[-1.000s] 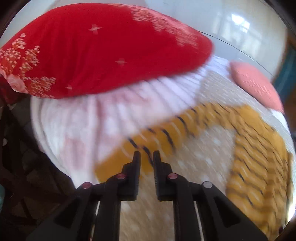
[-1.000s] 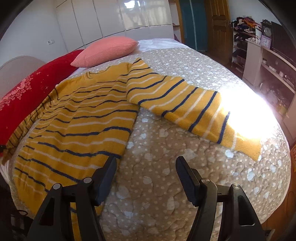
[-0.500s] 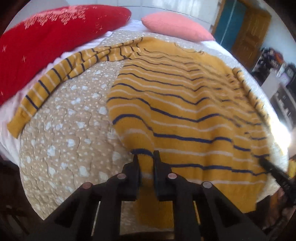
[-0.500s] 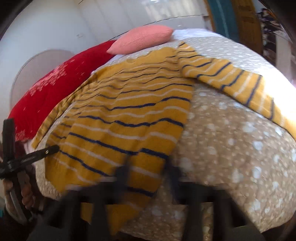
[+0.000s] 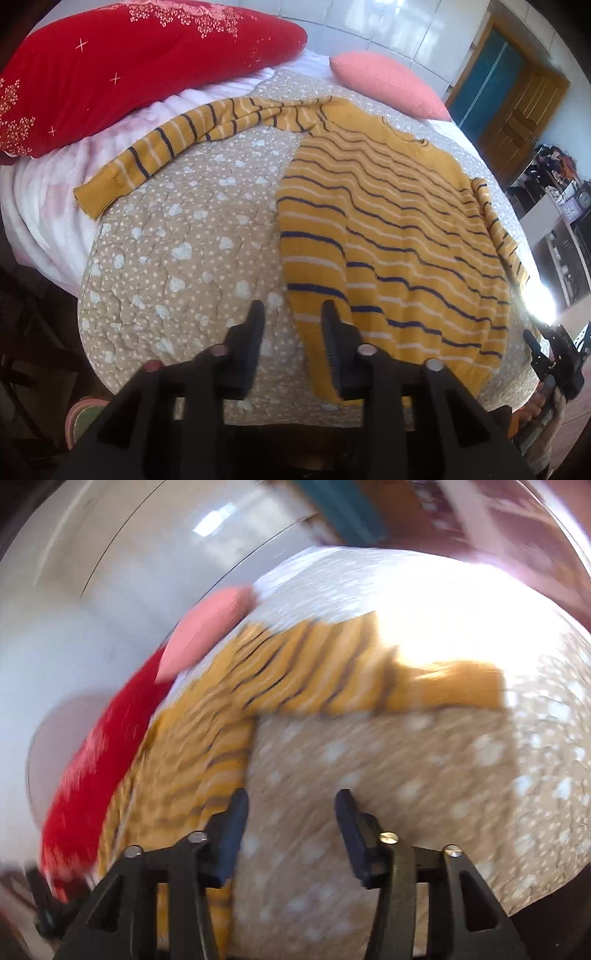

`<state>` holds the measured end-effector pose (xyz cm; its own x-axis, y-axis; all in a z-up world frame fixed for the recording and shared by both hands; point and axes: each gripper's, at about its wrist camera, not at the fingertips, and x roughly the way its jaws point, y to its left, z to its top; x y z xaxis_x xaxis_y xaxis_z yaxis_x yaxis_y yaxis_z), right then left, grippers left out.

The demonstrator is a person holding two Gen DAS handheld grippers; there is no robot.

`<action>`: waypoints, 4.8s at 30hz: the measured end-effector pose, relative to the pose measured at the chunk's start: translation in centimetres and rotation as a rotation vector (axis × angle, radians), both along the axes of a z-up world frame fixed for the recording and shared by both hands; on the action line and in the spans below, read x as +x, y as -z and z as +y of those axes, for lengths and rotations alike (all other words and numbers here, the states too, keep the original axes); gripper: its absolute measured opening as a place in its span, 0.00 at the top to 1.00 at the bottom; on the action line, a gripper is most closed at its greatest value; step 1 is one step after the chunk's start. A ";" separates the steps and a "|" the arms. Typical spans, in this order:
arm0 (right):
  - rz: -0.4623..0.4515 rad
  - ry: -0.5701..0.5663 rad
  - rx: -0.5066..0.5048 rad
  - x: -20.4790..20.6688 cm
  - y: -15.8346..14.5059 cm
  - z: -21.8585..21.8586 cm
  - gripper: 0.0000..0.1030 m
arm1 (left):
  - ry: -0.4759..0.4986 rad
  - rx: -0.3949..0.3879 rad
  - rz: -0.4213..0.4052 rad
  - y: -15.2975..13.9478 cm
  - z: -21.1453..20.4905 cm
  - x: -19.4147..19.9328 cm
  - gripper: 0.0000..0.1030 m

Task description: Fold small clothes

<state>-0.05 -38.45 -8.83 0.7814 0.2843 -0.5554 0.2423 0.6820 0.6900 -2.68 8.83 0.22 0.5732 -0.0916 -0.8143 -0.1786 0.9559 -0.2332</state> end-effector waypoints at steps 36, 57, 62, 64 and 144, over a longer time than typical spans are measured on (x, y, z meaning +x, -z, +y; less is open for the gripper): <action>-0.118 -0.404 -0.279 30.3 -12.8 19.8 0.95 | -0.024 0.083 -0.152 -1.9 2.1 0.0 0.49; -0.163 -1.002 -0.607 28.5 -7.8 47.7 0.49 | -0.426 -0.040 -0.115 2.0 17.0 -7.0 0.45; -0.184 -1.215 -0.500 22.2 -7.6 53.8 0.42 | -0.491 -0.067 -0.106 2.6 18.9 -8.6 0.44; -0.155 -1.250 -0.427 20.9 -7.1 55.7 0.41 | -0.497 -0.080 -0.108 2.6 19.1 -9.0 0.44; -0.128 -0.591 0.272 -0.9 0.9 10.8 0.91 | 0.139 -0.094 -0.061 -0.9 -5.1 -0.9 0.89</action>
<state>-0.98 -27.60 -9.73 0.5062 0.8024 -0.3163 -0.2146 0.4723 0.8549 -3.54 3.76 1.12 0.5981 -0.2476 -0.7622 -0.0291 0.9438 -0.3294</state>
